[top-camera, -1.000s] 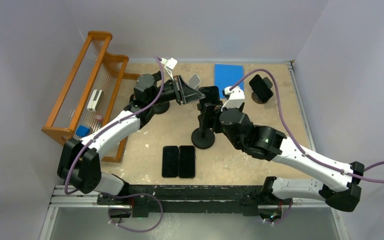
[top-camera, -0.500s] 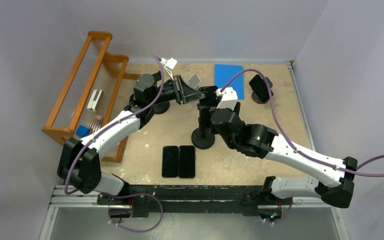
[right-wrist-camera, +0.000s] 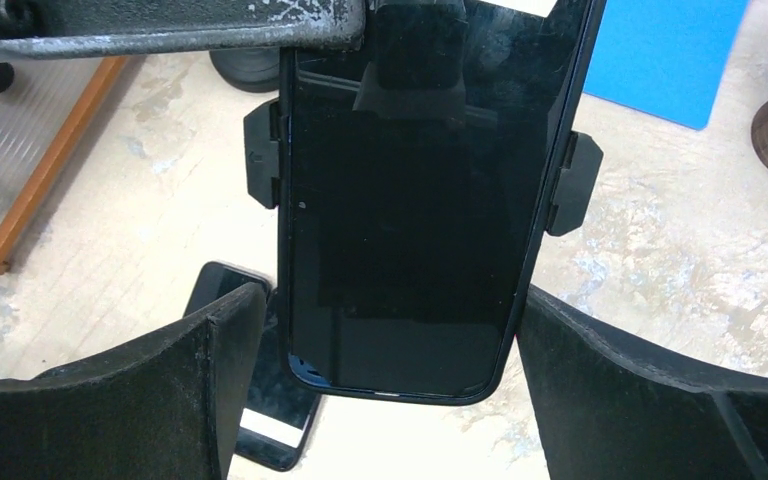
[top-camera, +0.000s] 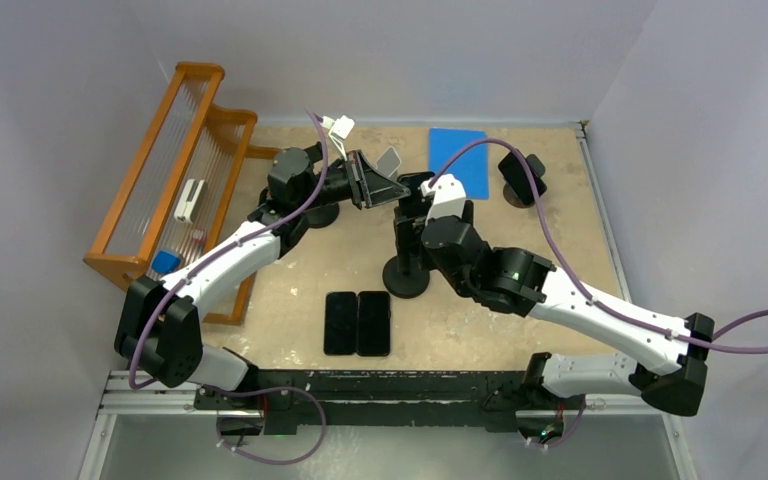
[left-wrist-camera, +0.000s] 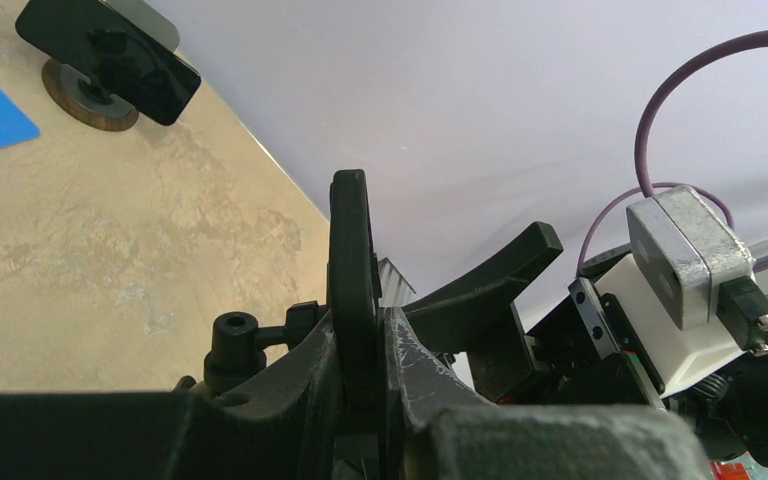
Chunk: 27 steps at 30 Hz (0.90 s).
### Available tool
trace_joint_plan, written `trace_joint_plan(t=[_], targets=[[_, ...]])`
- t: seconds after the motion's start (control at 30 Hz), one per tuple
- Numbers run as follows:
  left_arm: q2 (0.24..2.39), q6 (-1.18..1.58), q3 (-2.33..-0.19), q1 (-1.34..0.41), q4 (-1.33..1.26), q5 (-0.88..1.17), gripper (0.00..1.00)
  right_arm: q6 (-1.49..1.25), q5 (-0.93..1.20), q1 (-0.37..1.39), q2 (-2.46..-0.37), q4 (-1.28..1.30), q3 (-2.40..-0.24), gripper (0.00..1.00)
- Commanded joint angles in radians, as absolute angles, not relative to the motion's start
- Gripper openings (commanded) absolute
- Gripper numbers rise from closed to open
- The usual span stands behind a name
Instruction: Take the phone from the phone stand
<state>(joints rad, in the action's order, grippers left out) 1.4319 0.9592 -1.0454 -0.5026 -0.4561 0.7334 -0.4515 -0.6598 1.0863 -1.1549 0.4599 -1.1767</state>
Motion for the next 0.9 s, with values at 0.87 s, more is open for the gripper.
trace_joint_plan(t=[0.87], targets=[[1.423,0.934,-1.035,-0.495,-0.417,0.751,0.0,-0.404,-0.577,1.001,-1.184,0.419,-1.239,0.79]])
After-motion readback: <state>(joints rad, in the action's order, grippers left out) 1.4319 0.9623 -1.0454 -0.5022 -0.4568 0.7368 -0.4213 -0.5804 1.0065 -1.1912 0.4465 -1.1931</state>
